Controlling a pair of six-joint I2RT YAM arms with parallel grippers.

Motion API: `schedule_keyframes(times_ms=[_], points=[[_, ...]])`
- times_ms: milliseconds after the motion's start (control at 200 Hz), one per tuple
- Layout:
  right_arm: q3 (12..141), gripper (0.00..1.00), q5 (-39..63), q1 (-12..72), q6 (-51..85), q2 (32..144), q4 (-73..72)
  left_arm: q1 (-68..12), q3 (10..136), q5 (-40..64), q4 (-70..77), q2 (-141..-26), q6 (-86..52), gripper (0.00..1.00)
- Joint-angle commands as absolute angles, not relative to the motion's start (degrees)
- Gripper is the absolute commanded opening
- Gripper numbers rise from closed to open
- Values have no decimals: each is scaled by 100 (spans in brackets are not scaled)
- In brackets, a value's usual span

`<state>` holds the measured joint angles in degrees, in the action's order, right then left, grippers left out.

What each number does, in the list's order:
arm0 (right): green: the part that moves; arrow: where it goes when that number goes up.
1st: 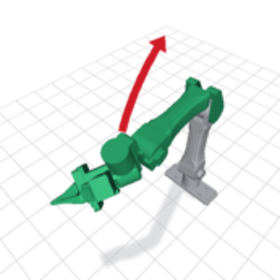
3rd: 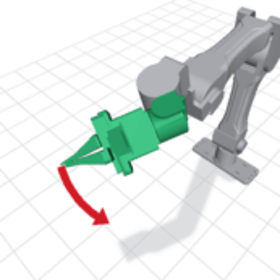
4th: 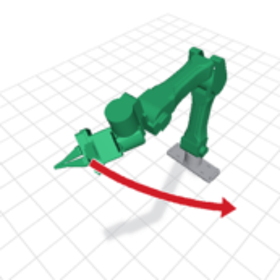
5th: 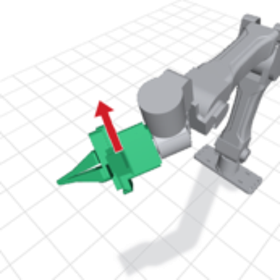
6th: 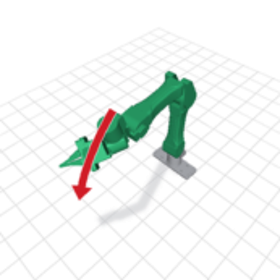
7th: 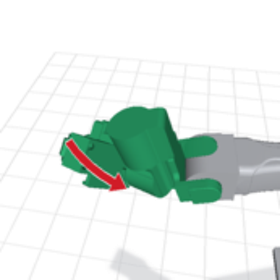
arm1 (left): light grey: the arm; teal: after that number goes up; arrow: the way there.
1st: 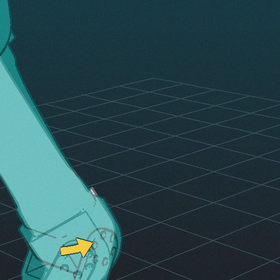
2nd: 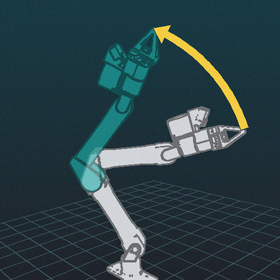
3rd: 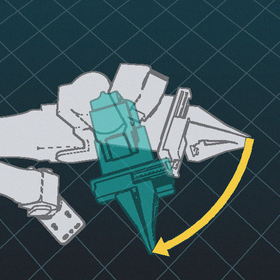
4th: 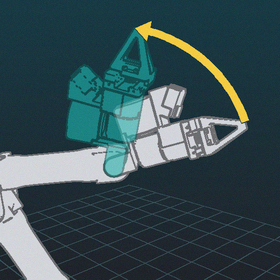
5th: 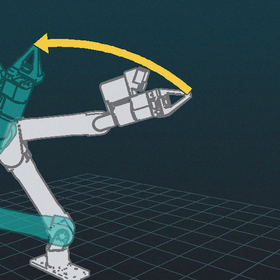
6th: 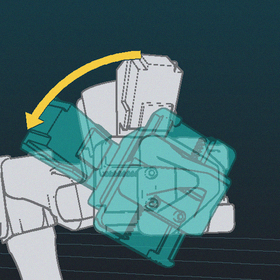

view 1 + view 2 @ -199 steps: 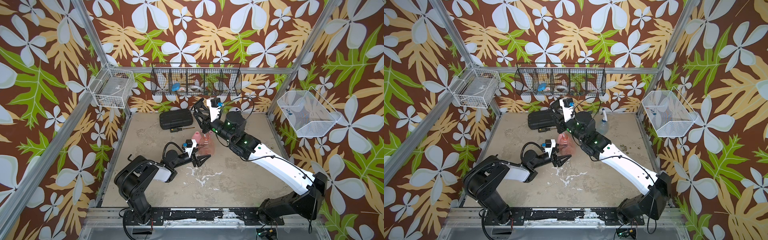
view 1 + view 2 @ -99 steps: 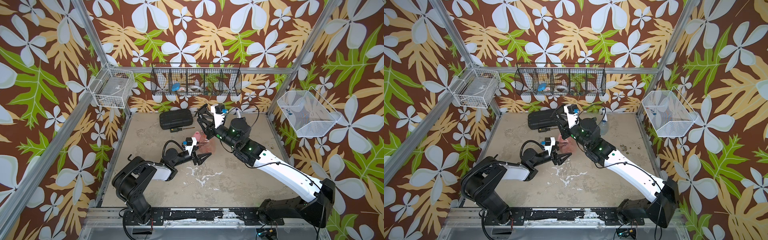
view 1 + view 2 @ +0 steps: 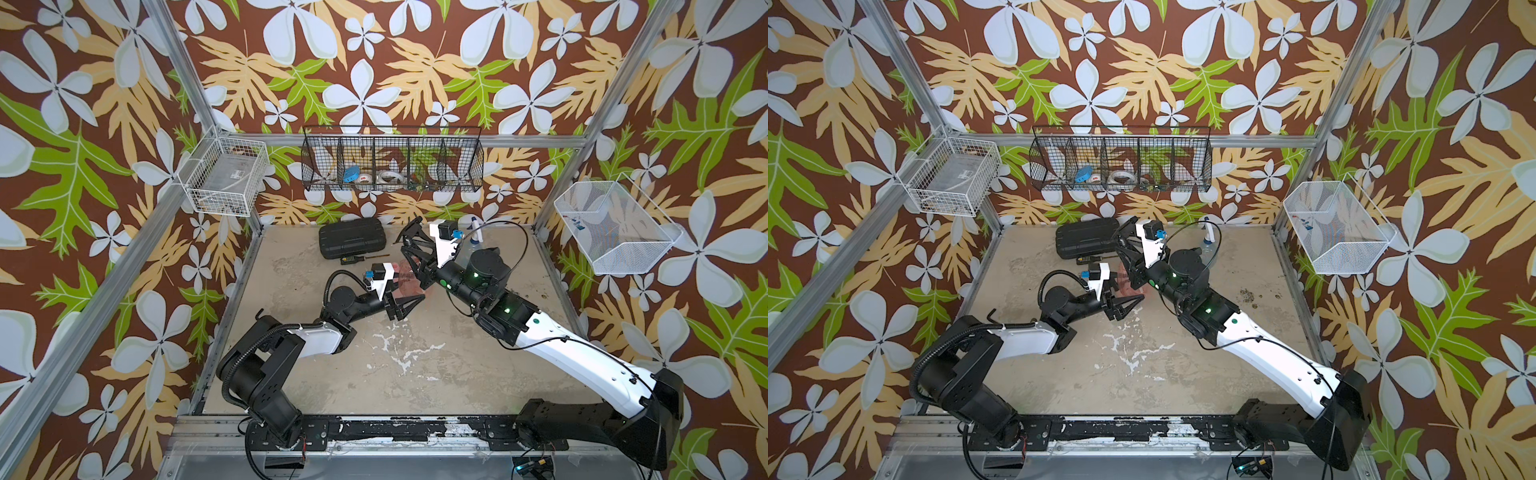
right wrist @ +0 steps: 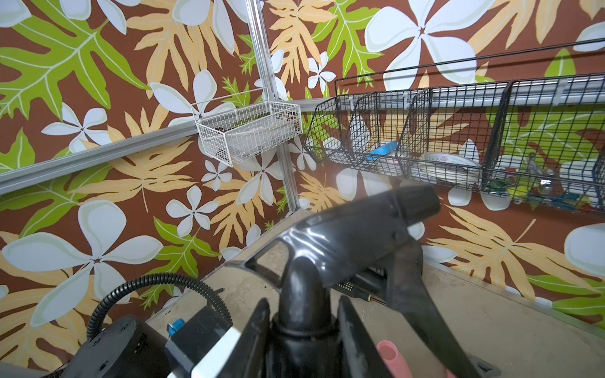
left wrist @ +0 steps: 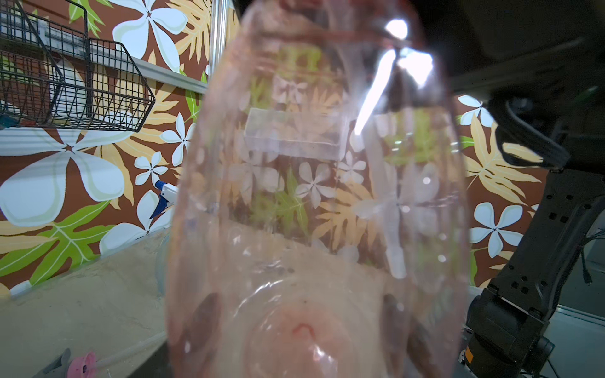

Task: Attach spray nozzles to spray bottles
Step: Insert the spray nozzle into the spray bottle.

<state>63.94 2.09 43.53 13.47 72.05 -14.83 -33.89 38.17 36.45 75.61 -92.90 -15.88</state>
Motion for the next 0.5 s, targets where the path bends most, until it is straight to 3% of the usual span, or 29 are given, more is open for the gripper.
schedule_keyframes(times_ms=[0, 90, 185, 495], points=[[6361, 33, 80, 4360, 1311, 7103, -1658, -3362, 4064, 3641, 7191, -9220, -1278, 68], [6318, 47, 32, 4369, 1283, 6965, -1554, -3349, 4233, 3621, 6874, -9211, -1003, 68], [6194, 56, -64, 4368, 1219, 6736, -1477, -3340, 4328, 3524, 6759, -9240, -829, 69], [6039, 63, -660, 4366, 1031, 6118, -741, -3331, 4112, 2982, 7141, -9369, -681, 68]])
